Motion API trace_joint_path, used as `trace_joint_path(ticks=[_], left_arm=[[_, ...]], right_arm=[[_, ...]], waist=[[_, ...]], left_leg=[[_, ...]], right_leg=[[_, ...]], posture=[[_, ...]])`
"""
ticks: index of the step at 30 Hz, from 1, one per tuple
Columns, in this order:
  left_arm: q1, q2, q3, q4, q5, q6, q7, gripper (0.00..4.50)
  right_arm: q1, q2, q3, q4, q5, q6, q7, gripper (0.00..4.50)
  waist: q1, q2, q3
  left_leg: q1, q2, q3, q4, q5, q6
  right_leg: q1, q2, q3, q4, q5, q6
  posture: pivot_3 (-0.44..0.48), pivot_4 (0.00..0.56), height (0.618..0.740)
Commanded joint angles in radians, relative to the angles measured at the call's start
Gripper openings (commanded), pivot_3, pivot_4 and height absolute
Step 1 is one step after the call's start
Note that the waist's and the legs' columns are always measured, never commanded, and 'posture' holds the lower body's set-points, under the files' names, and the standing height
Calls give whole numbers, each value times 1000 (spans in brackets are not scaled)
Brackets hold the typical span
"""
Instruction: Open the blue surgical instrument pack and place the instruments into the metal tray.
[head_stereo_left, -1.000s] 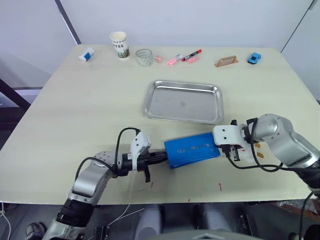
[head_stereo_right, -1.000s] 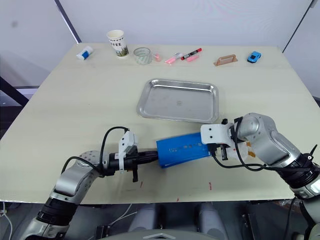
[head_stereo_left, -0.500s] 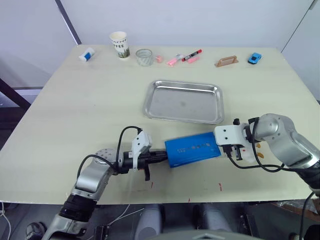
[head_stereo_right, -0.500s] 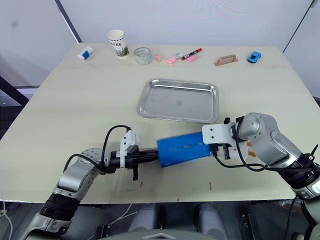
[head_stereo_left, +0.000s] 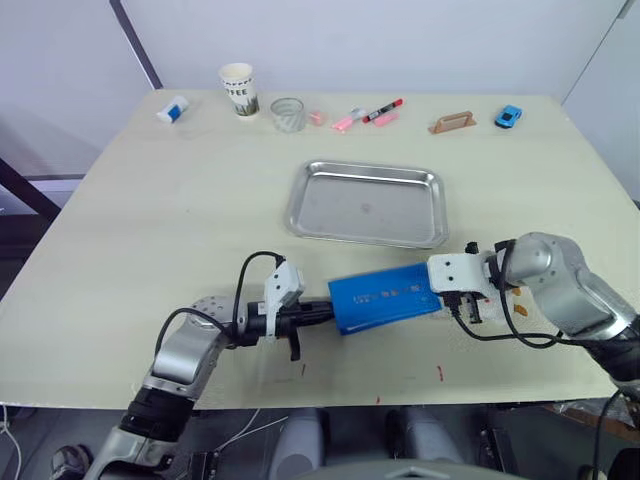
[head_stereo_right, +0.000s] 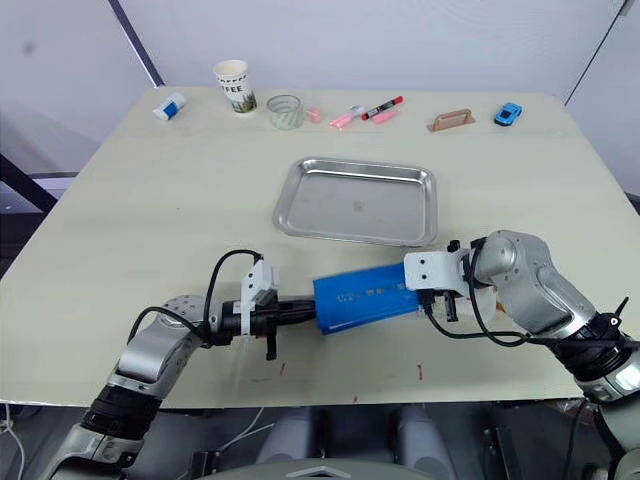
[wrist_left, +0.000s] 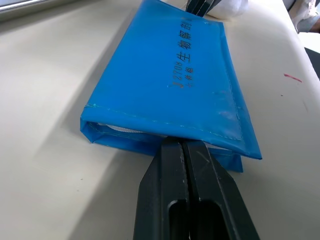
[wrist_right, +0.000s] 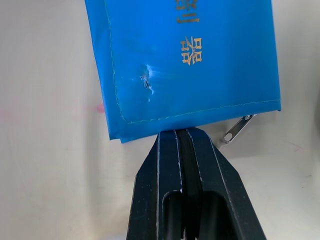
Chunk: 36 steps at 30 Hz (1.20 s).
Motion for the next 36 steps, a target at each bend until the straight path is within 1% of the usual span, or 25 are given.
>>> trace_joint_path(ticks=[1,8,11,15,20,27,36], left_arm=[[-36,1,-14,17,13,-25,-17,36],[-82,21,-32,71,37,-66,-79,36],[-97,27,-37,87,35,-80,-117,36],[-102,39,-50,79,30,-78,-165,36],[-94,51,-56,46,19,-58,-196,36],[-36,70,-63,-36,13,-24,-199,36],[-12,70,-66,-66,25,-6,-174,36]], right_arm=[[8,15,-19,-47,41,-10,18,0],[62,25,-50,-109,84,35,18,0],[96,26,-68,-163,115,64,22,0],[134,15,-92,-228,148,87,25,0],[184,-5,-121,-299,192,114,16,0],[265,-55,-150,-351,213,130,-7,0],[277,-75,-143,-333,209,114,-37,0]], waist=[[1,0,0],[1,0,0],[0,0,0],[0,0,0],[1,0,0],[1,0,0],[1,0,0]], left_leg=[[0,0,0,0,0,0],[0,0,0,0,0,0],[0,0,0,0,0,0],[0,0,0,0,0,0],[0,0,0,0,0,0],[-1,0,-1,0,0,0],[-1,0,-1,0,0,0]], right_leg=[[0,0,0,0,0,0],[0,0,0,0,0,0],[0,0,0,0,0,0],[0,0,0,0,0,0],[0,0,0,0,0,0],[0,0,0,0,0,0],[0,0,0,0,0,0]], posture=[[0,150,740],[0,150,740],[0,150,740],[0,150,740],[0,150,740],[0,150,740],[0,150,740]])
